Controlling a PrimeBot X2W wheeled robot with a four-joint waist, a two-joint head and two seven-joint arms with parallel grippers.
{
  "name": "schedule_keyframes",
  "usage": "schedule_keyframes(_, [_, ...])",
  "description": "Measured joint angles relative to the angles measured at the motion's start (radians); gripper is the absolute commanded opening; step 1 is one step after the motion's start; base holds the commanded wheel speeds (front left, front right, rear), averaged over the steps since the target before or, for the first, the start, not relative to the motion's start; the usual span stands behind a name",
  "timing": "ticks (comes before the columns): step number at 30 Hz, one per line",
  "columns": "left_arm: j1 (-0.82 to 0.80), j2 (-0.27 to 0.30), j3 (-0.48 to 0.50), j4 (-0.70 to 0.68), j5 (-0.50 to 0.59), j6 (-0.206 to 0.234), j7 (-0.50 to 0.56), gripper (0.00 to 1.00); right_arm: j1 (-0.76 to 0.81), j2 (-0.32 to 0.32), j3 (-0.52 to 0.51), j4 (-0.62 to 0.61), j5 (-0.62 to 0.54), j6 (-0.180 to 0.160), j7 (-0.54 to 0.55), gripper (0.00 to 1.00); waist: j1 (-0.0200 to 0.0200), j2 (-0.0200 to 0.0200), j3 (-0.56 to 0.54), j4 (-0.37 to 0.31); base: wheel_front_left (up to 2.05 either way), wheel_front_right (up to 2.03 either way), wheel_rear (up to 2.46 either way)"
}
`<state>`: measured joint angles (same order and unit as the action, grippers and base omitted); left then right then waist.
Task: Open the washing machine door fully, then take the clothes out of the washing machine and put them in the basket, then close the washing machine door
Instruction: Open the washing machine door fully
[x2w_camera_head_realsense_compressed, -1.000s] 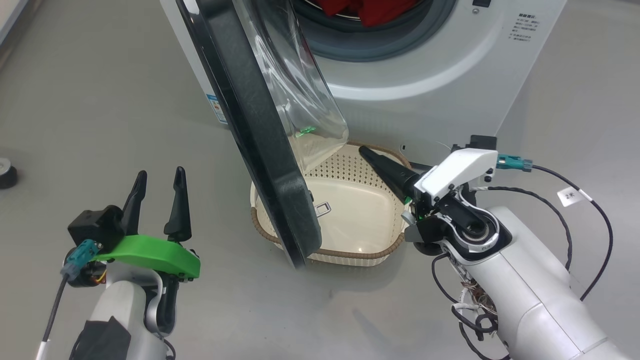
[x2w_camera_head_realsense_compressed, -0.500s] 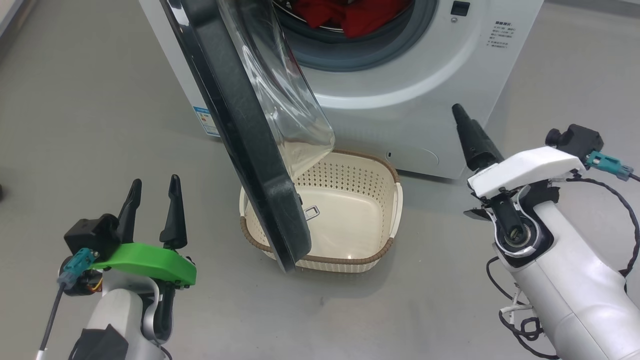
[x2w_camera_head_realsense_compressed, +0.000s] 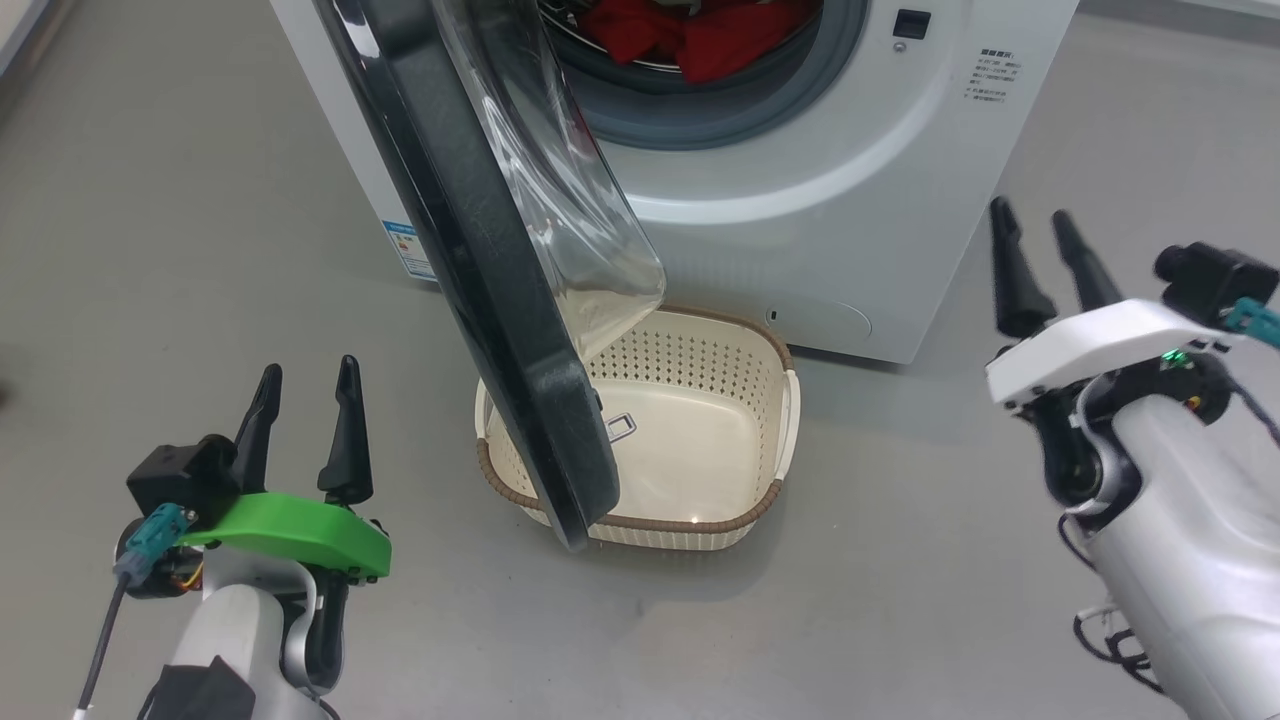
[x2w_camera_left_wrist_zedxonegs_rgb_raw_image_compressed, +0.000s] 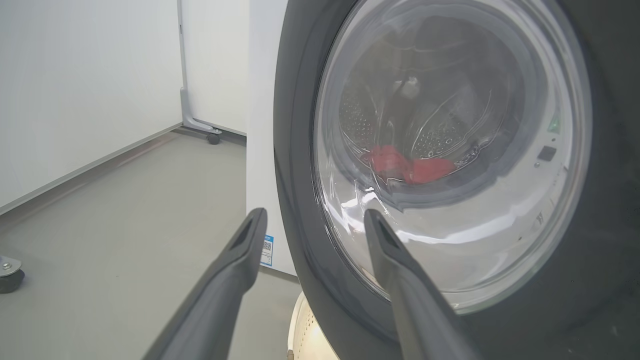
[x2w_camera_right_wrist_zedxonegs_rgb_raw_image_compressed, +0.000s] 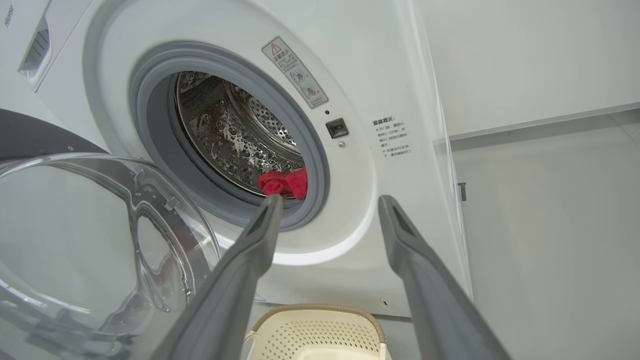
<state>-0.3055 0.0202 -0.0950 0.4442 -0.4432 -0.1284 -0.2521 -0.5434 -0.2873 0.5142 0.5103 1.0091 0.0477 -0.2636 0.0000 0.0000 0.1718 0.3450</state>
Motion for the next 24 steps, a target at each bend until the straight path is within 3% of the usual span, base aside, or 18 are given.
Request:
schedule_keyframes(4, [0.001, 0.0, 0.007, -0.001, 0.004, 0.0, 0.0, 1.0, -0.007, -0.012, -0.113, -0.063, -0.15, -0.055, 0.003, 1.0, 0.0, 0.0, -0.001, -0.002, 0.0, 0.0, 0.0])
schedule_keyframes(13, [0.003, 0.0, 0.014, -0.003, 0.004, 0.0, 0.0, 1.0, 0.045, 0.021, -0.119, -0.163, -0.405, -0.139, 0.003, 1.0, 0.0, 0.0, -0.001, -0.006, 0.0, 0.0, 0.0])
schedule_keyframes(24, [0.004, 0.0, 0.013, -0.007, 0.005, 0.0, 0.0, 1.0, 0.175, 0.069, -0.121, -0.185, -0.556, -0.164, 0.003, 1.0, 0.0, 0.0, -0.003, -0.006, 0.0, 0.0, 0.0])
